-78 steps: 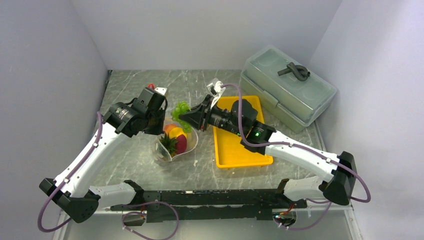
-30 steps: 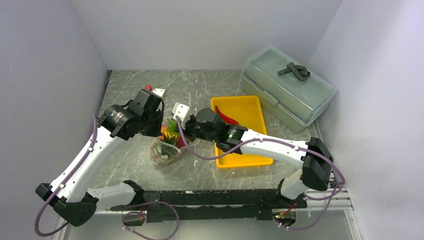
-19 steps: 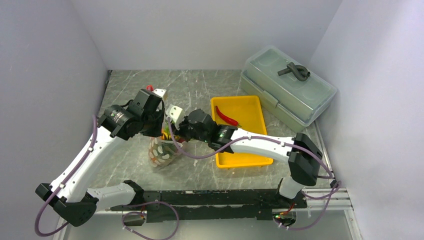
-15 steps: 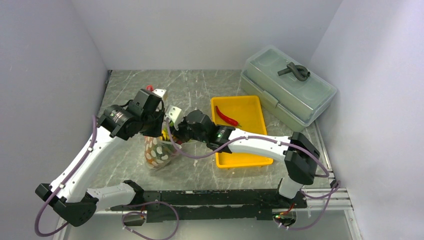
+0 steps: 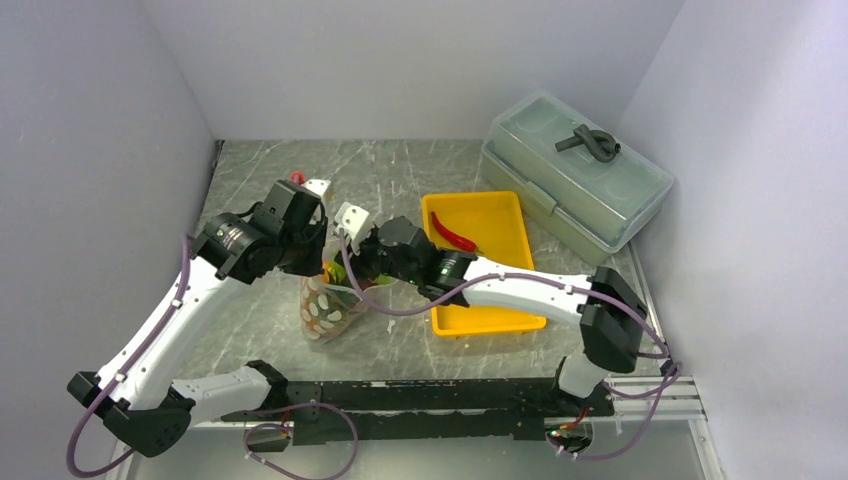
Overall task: Place the food in the zip-top bag and seal the zipper
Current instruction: Place the fake fruit in the zipper food storage bag, then adjust the zipper food storage bag at the center of the board.
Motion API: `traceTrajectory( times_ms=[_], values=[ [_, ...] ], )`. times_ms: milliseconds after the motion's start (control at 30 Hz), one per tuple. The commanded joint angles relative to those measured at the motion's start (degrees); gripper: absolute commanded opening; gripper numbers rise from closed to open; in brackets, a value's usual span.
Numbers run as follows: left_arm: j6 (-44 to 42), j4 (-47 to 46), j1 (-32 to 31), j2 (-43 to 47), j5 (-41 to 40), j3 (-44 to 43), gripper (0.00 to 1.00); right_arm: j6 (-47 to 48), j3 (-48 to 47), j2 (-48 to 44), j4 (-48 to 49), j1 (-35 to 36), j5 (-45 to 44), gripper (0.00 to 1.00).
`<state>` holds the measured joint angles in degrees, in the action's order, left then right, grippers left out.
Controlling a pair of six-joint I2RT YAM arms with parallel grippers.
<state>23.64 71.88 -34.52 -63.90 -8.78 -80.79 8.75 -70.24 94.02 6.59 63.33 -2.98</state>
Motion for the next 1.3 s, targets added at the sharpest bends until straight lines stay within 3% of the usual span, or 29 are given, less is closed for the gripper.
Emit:
traceTrajectory(
  times_ms=[0, 533, 933, 1267],
  values=[
    [0.18, -1.39, 0.07, 1.49, 0.12, -0.37, 0.00, -2.01, 0.91, -7.43, 2.27, 0.13, -1.35, 0.55],
    [0.62, -1.53, 0.14, 0.20, 0.03, -1.16, 0.00, -16.05, -0.76, -16.97, -18.21, 0.04, -4.42, 0.59],
    [1.99, -1.22, 0.08, -1.71, -0.73, -2.71, 0.00, -29.89, 6.68, -23.90, -20.00, 0.04, -2.97, 0.59],
    [2.54, -1.74, 0.09, -2.98, -0.52, -3.31, 0.00, -41.85, 7.38, -19.38, -24.83, 0.04, -6.75, 0.57]
  ],
)
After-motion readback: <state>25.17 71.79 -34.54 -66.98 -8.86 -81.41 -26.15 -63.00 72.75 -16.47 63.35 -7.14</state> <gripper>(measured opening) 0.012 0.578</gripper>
